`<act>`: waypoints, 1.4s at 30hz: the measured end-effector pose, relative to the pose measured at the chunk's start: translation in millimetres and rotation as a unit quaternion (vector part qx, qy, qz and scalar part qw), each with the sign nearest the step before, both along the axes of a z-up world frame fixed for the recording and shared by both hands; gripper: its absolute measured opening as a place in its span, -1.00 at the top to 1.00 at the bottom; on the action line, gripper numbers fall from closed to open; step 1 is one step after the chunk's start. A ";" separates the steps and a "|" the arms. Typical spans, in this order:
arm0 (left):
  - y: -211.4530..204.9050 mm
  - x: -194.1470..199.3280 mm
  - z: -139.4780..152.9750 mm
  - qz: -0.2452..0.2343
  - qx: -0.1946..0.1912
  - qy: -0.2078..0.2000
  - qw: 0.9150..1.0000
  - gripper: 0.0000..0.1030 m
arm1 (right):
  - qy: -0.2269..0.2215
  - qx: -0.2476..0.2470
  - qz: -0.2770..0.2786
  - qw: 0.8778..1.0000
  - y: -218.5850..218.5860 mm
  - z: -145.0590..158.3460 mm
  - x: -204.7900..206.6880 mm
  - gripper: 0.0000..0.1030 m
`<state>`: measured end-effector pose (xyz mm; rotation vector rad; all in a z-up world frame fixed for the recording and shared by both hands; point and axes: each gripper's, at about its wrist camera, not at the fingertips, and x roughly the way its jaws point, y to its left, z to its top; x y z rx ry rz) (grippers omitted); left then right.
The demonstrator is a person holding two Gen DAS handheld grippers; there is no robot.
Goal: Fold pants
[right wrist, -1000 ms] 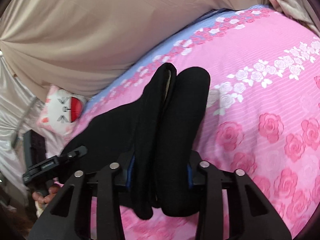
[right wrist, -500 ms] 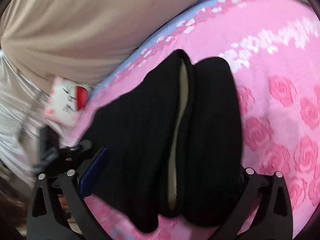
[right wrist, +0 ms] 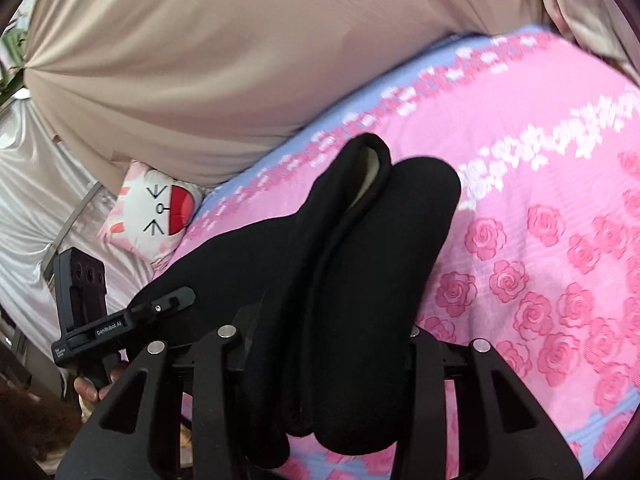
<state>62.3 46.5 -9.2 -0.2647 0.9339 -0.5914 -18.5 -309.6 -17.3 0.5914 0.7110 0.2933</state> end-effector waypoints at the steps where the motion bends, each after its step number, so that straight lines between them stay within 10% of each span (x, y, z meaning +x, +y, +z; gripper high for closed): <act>1: 3.5 -5.4 7.9 -0.005 -0.005 -0.007 1.000 0.59 | -0.007 -0.002 0.001 1.000 2.0 7.1 -5.2 0.27; 12: 26.6 -44.2 109.7 -0.036 -0.048 -0.145 0.988 0.58 | -0.149 -0.049 0.023 0.987 23.1 121.6 -39.2 0.27; 20: 30.7 -26.7 197.3 -0.016 -0.053 -0.318 0.947 0.57 | -0.289 -0.091 0.025 0.953 32.6 217.2 -4.8 0.27; 26: 34.3 24.3 225.5 0.024 -0.057 -0.356 0.933 0.56 | -0.322 -0.084 0.033 0.942 39.4 253.8 54.9 0.26; 33: 28.7 113.6 195.5 0.056 -0.014 -0.340 0.939 0.52 | -0.265 -0.070 0.021 0.961 46.8 211.9 143.6 0.25; 42: 5.4 272.7 13.6 0.061 0.062 -0.175 0.981 0.50 | -0.073 -0.042 -0.001 0.996 23.5 28.2 271.9 0.25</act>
